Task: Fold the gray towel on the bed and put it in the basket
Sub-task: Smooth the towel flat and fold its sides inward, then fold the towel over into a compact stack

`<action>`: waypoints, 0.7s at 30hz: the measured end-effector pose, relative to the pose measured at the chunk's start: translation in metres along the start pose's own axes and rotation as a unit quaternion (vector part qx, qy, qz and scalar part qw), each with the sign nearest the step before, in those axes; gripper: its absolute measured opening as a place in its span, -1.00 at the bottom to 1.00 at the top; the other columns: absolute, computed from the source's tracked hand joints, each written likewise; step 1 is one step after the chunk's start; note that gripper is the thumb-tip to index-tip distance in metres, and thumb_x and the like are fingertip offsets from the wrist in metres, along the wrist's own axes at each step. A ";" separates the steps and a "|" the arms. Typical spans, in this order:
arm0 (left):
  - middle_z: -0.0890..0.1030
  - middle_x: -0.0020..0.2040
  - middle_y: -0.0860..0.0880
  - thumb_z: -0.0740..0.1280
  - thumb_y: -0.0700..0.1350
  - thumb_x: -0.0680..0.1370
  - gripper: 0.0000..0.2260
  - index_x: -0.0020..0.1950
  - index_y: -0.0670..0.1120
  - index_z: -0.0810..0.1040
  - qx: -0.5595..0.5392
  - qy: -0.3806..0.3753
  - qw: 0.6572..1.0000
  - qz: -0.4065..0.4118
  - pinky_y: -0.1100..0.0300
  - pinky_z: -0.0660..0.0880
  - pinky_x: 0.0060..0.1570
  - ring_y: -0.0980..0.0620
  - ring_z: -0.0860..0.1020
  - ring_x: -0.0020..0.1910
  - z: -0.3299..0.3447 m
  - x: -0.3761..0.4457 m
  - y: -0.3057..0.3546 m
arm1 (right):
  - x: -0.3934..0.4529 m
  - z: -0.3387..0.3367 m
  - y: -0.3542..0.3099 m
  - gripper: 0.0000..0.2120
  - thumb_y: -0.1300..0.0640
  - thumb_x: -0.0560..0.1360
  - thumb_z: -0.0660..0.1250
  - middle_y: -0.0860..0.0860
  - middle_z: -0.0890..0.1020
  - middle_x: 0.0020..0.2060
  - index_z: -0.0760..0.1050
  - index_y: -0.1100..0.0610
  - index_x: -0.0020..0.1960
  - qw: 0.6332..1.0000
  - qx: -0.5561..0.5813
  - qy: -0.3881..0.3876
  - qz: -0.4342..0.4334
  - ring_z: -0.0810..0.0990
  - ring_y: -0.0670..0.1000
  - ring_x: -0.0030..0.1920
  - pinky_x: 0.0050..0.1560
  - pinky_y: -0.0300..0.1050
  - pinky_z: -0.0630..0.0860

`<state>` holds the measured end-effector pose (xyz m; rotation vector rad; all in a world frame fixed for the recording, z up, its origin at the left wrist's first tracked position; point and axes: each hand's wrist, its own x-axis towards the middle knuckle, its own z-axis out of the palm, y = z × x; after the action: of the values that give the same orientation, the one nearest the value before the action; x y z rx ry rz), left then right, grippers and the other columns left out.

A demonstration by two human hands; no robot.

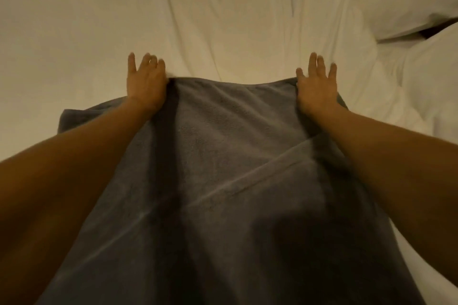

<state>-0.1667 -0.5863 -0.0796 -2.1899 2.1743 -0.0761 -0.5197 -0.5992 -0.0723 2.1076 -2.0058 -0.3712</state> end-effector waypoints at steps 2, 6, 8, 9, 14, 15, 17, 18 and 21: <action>0.07 0.54 -0.20 0.05 0.00 0.64 -0.49 0.52 -0.21 0.04 -0.049 -0.010 0.999 -0.007 -0.10 -0.17 0.47 -0.11 -0.01 0.53 0.011 -0.024 0.014 | -0.019 0.015 -0.012 -0.48 0.01 0.63 -0.03 0.19 -0.10 0.52 -0.03 0.14 0.53 0.998 0.060 0.000 -0.012 -0.12 0.18 0.51 0.45 0.21 -0.15; -0.08 0.56 -0.13 -0.05 0.11 0.63 -0.44 0.54 -0.14 -0.07 -0.144 -0.040 0.987 0.053 -0.05 -0.19 0.47 -0.05 -0.11 0.54 0.030 -0.077 0.048 | -0.059 0.033 -0.035 -0.47 -0.11 0.62 -0.16 0.10 -0.14 0.53 -0.17 0.02 0.53 0.986 0.135 -0.062 -0.073 -0.17 0.10 0.51 0.47 0.15 -0.15; -0.11 0.56 -0.10 -0.05 0.14 0.62 -0.43 0.54 -0.11 -0.10 -0.163 -0.101 0.979 0.070 -0.02 -0.18 0.47 -0.03 -0.12 0.54 0.041 -0.089 0.057 | -0.067 0.038 -0.038 -0.47 -0.14 0.62 -0.17 0.08 -0.17 0.53 -0.19 -0.04 0.53 0.975 0.181 -0.116 -0.064 -0.16 0.09 0.51 0.47 0.13 -0.14; -0.12 0.56 -0.10 -0.05 0.15 0.62 -0.42 0.54 -0.10 -0.12 -0.157 -0.129 0.976 0.072 -0.02 -0.17 0.47 -0.02 -0.13 0.54 0.046 -0.091 0.058 | -0.069 0.039 -0.038 -0.47 -0.14 0.61 -0.17 0.08 -0.17 0.53 -0.19 -0.05 0.53 0.970 0.191 -0.133 -0.064 -0.16 0.08 0.51 0.47 0.12 -0.14; -0.12 0.56 -0.12 -0.07 0.15 0.62 -0.41 0.54 -0.13 -0.13 -0.106 -0.148 0.982 0.055 -0.04 -0.14 0.50 -0.05 -0.11 0.54 0.043 -0.095 0.070 | -0.081 0.027 -0.037 -0.46 -0.16 0.61 -0.14 0.07 -0.14 0.53 -0.16 -0.04 0.53 0.968 0.199 -0.120 -0.095 -0.14 0.07 0.51 0.48 0.08 -0.11; -0.10 0.56 -0.12 -0.08 0.14 0.63 -0.42 0.54 -0.14 -0.12 -0.116 -0.142 0.982 0.048 -0.04 -0.14 0.50 -0.05 -0.10 0.54 0.040 -0.102 0.074 | -0.090 0.024 -0.038 -0.46 -0.17 0.61 -0.14 0.08 -0.13 0.53 -0.15 -0.04 0.53 0.967 0.209 -0.110 -0.098 -0.13 0.07 0.51 0.48 0.08 -0.11; -0.07 0.56 -0.12 -0.07 0.13 0.63 -0.43 0.54 -0.14 -0.08 -0.158 -0.135 0.978 0.036 -0.03 -0.12 0.50 -0.05 -0.07 0.54 0.033 -0.126 0.078 | -0.118 0.021 -0.040 -0.46 -0.17 0.60 -0.12 0.08 -0.10 0.53 -0.12 -0.05 0.53 0.964 0.231 -0.083 -0.105 -0.13 0.08 0.51 0.48 0.09 -0.11; -0.06 0.56 -0.11 -0.05 0.12 0.63 -0.44 0.54 -0.14 -0.06 -0.169 -0.132 0.976 0.036 -0.02 -0.11 0.49 -0.04 -0.06 0.54 0.031 -0.144 0.077 | -0.138 0.021 -0.041 -0.46 -0.17 0.60 -0.12 0.09 -0.10 0.53 -0.12 -0.05 0.53 0.962 0.236 -0.073 -0.112 -0.13 0.08 0.51 0.48 0.09 -0.12; -0.02 0.56 -0.12 0.00 0.09 0.63 -0.44 0.54 -0.15 -0.02 -0.151 -0.132 0.979 0.044 0.00 -0.08 0.48 -0.04 -0.02 0.54 0.032 -0.206 0.068 | -0.217 0.032 -0.041 -0.42 -0.19 0.58 -0.15 0.09 -0.12 0.53 -0.17 -0.03 0.53 0.961 0.238 -0.077 -0.121 -0.14 0.07 0.51 0.47 0.10 -0.12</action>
<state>-0.2332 -0.3810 -0.1161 -2.0881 2.2435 0.5500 -0.5003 -0.3796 -0.1070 2.7047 -2.0867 -0.0929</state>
